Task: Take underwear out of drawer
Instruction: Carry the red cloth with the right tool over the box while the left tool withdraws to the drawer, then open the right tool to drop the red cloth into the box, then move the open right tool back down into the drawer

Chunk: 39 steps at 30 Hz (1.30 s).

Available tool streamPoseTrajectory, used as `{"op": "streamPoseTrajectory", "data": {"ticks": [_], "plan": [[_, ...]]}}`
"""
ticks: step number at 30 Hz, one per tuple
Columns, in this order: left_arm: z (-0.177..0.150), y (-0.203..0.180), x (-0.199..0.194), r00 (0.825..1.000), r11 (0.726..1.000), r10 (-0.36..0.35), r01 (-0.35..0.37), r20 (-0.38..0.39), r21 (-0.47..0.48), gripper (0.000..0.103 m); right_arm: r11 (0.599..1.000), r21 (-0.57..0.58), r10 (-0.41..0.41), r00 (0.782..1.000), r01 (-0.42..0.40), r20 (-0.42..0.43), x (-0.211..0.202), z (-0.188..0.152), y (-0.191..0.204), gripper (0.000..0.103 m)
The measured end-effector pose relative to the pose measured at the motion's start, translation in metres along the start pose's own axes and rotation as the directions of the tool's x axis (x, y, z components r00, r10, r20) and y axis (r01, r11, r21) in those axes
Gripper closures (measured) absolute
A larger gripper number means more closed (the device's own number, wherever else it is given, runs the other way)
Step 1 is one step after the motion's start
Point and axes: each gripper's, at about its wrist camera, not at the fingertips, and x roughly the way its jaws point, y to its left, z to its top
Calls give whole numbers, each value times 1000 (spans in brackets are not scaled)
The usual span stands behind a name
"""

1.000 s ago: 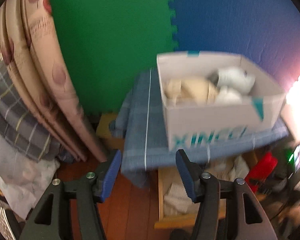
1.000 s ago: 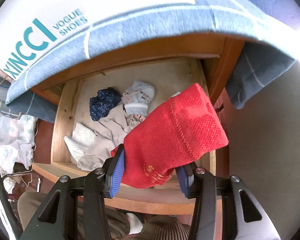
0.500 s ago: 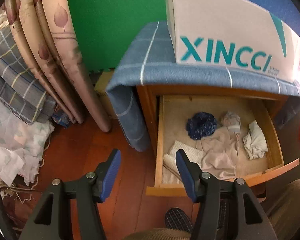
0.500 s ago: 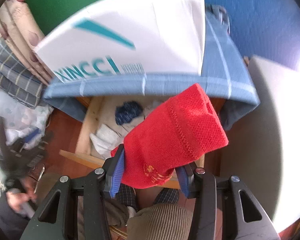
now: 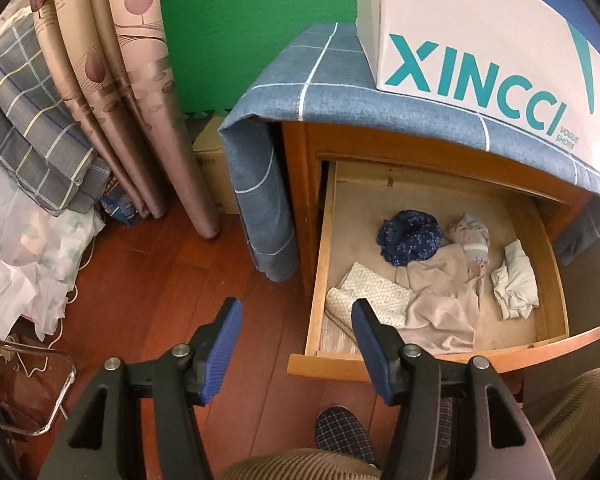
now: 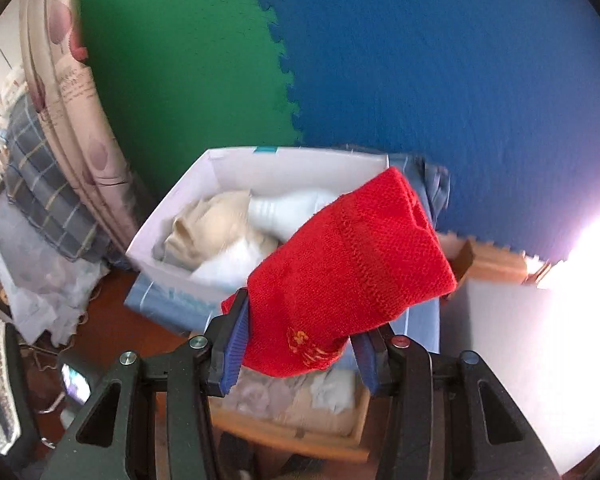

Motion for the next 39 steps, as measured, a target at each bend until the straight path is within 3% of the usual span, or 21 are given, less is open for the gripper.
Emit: {"op": "streamPoseTrajectory", "data": {"ticks": [4,8,15,20,27,35,39], "plan": [[-1,2,-2,1000,1000,13,-12,12,-9,45,998,-45,-49,997,46,-67,35,31,8,59],[-1,3,1,1000,1000,14,-14,2,-9,45,993,-82,-94,983,82,-159,77,41,13,59],[-1,3,1,1000,1000,14,-14,4,-6,45,982,-133,-166,945,133,-281,128,32,11,58],[0,3,3,1000,1000,10,-10,-5,-5,45,982,-131,-173,938,139,-300,144,24,8,50],[0,4,5,1000,1000,7,-7,-12,-12,45,988,-97,-142,958,120,-251,125,29,6,31],[0,4,6,1000,1000,-3,3,-16,-10,45,995,-84,-61,981,46,-182,67,25,6,29],[0,6,5,1000,1000,-11,11,-15,-19,45,996,-86,-23,982,6,-189,40,-8,7,29]]}}
